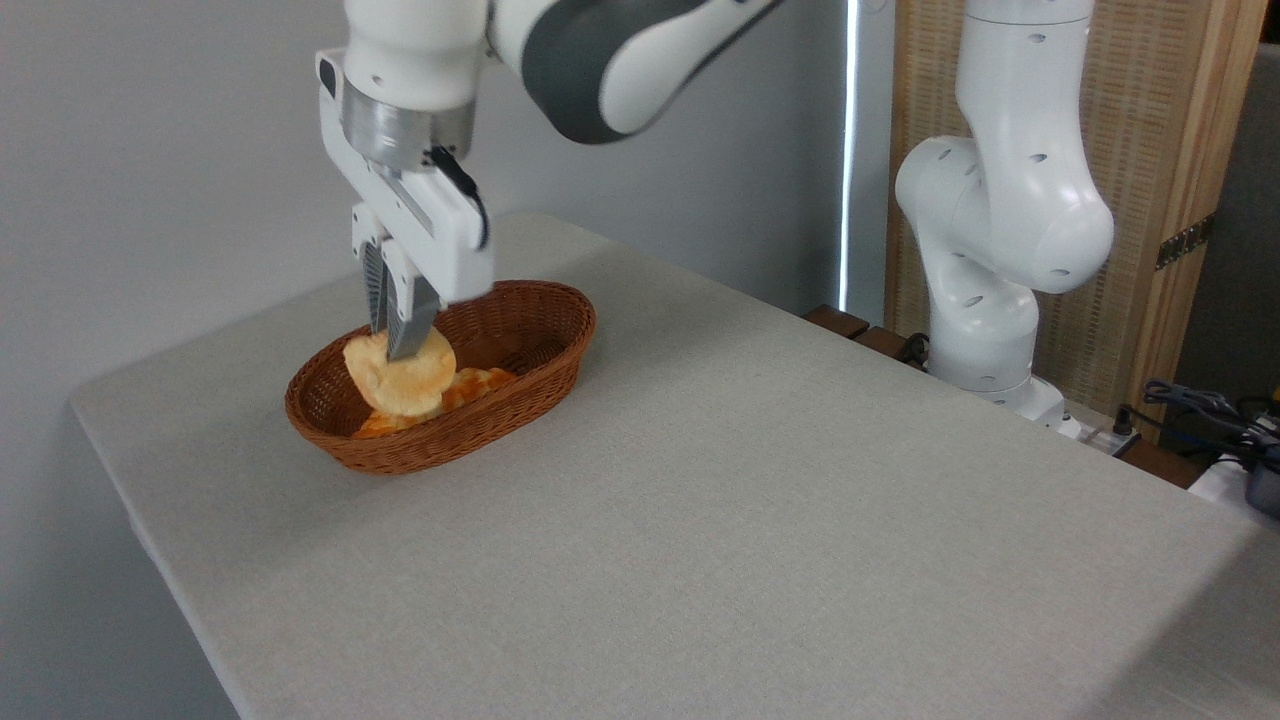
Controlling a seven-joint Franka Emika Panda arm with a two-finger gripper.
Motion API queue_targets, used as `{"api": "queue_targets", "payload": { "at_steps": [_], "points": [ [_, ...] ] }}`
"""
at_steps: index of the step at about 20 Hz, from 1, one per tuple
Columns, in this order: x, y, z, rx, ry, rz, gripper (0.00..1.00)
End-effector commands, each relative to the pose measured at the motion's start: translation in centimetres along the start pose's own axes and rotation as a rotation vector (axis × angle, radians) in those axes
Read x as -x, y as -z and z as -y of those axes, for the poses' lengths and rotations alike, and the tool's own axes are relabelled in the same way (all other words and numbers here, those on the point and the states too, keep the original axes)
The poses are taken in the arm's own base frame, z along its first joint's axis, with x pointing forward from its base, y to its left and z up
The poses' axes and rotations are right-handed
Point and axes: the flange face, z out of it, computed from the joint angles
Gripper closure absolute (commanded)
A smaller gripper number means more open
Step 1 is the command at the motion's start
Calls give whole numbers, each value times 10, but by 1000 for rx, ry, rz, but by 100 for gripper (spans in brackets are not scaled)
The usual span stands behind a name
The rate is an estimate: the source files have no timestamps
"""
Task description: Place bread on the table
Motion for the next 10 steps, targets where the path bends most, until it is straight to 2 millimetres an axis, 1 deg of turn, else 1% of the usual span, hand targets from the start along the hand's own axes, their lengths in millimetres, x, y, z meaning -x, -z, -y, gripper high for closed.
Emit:
{"api": "queue_targets", "payload": {
  "at_steps": [1,3,4,5,6,7,8,10],
  "points": [
    [8,1,16,27,36,-9,88],
    [11,-6,18,27,33,9,80],
    [14,-10,21,29,22,19,71],
    [15,-14,22,29,1,29,67],
    [16,-16,23,23,-11,39,54],
    [17,-15,24,9,-20,50,34],
    [18,-15,24,-7,-36,75,29],
    [25,-14,24,-28,-72,150,29]
  ]
}}
